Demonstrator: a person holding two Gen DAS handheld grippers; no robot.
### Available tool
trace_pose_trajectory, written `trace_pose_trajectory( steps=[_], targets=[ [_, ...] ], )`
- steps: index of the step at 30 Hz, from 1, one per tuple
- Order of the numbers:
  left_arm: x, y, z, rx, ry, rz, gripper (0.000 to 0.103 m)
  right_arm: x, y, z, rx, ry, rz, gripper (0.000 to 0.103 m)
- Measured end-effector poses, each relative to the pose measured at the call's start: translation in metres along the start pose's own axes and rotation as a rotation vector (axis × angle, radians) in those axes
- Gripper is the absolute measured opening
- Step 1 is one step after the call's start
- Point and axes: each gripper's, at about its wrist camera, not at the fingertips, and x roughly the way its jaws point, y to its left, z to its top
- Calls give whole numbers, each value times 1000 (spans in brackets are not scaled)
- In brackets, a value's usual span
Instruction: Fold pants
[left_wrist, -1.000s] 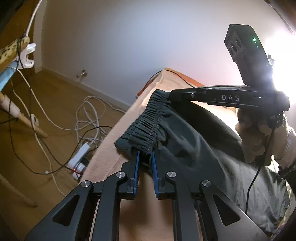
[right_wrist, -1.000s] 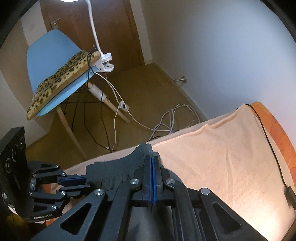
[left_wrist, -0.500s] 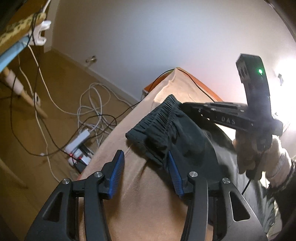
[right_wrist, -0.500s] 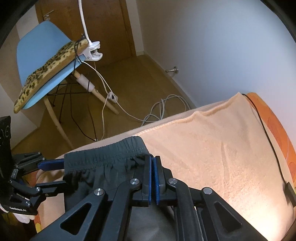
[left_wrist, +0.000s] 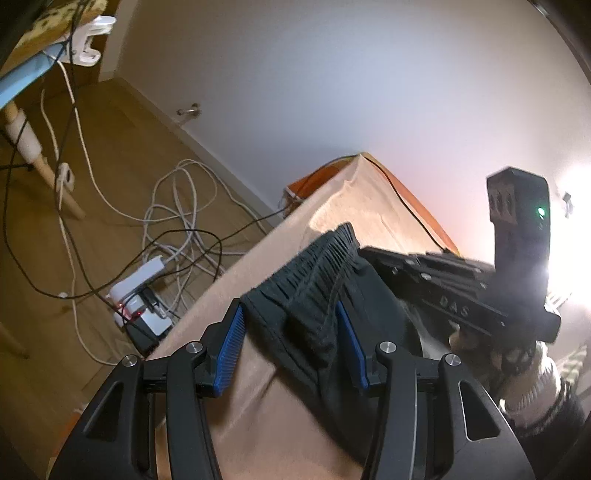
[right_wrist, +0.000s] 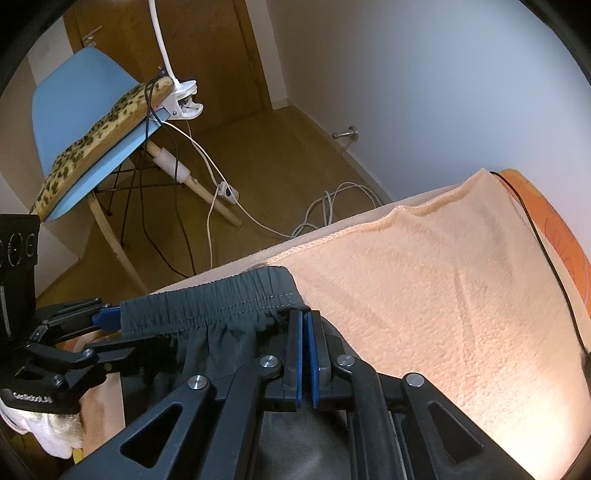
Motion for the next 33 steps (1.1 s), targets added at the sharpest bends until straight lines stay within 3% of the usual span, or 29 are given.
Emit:
trace_pose_trajectory(
  steps=[1, 2, 5, 7, 9, 10, 11, 13, 15, 17, 23, 29, 33],
  targets=[
    [1, -2, 0, 2, -12, 14, 46, 0, 0, 0, 4, -1, 2, 3],
    [0, -2, 0, 10, -19, 19, 37, 0, 0, 0, 8, -1, 4, 3],
    [-2, -12, -3, 74, -54, 41, 21, 0, 0, 0, 12, 1, 9, 4],
    [-7, -19, -4, 114, -83, 43, 18, 0, -1, 0, 15, 4, 11, 4],
    [-12, -23, -6, 142, -114, 33, 17, -3, -3, 0, 31, 5, 13, 14],
    [-14, -27, -7, 165, -128, 35, 17, -7, -5, 1, 43, 0, 7, 31],
    [-16, -30, -8, 186, -138, 35, 17, -12, -7, 1, 58, -9, -1, 41],
    [-19, -37, -11, 238, -156, 43, 17, -29, -14, 3, 116, -31, 11, 42],
    [-21, -43, -15, 274, -169, 46, 16, -46, -20, 5, 194, -36, 86, 44],
    [-23, -49, -19, 308, -182, 50, 16, -58, -23, 8, 257, -34, 142, 54],
    [-28, -73, -34, 436, -213, 55, 16, -50, -17, 26, 364, 84, 199, 55],
    [-28, -92, -47, 549, -220, 54, 16, -27, 0, 27, 333, 169, 156, 55],
    [-27, -90, -48, 555, -217, 64, 16, -9, 4, 26, 313, 223, 104, 54]
  ],
)
